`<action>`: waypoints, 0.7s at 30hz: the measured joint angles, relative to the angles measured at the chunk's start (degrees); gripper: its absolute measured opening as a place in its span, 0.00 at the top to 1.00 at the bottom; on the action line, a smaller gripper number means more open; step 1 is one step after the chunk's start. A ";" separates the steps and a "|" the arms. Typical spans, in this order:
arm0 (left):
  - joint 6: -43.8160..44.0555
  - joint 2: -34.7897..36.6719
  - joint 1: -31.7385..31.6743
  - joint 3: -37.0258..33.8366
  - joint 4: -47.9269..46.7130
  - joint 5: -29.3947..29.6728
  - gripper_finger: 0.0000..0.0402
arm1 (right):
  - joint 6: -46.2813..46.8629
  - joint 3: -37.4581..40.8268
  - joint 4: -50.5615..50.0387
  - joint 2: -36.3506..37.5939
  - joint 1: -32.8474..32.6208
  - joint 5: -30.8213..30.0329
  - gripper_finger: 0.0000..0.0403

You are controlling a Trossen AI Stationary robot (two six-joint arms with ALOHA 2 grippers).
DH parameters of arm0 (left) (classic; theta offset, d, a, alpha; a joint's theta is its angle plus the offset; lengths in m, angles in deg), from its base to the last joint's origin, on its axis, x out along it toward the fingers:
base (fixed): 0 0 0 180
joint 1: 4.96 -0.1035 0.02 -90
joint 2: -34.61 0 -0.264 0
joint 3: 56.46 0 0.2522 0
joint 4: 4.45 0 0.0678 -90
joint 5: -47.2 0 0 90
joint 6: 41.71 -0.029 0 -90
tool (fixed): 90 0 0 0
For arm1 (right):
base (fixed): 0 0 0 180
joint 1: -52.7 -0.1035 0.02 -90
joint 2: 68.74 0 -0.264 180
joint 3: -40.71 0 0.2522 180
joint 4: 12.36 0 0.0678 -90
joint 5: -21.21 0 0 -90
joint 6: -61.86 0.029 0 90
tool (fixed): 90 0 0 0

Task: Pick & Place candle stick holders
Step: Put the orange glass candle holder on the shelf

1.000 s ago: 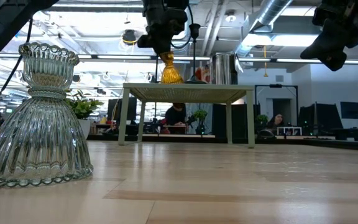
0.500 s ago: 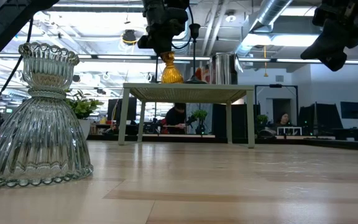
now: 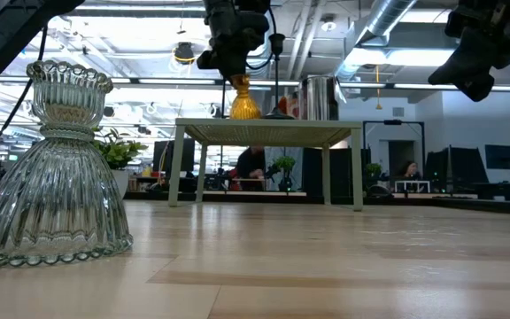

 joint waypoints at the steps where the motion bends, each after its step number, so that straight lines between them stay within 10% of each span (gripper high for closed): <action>1: -0.02 0.00 0.00 0.00 0.03 0.43 0.83 | 0.00 0.00 0.02 0.00 0.02 0.00 1.00; 21: -0.64 0.73 -0.26 0.00 2.09 1.07 0.76 | 0.00 0.00 -0.99 -0.02 0.01 0.00 1.00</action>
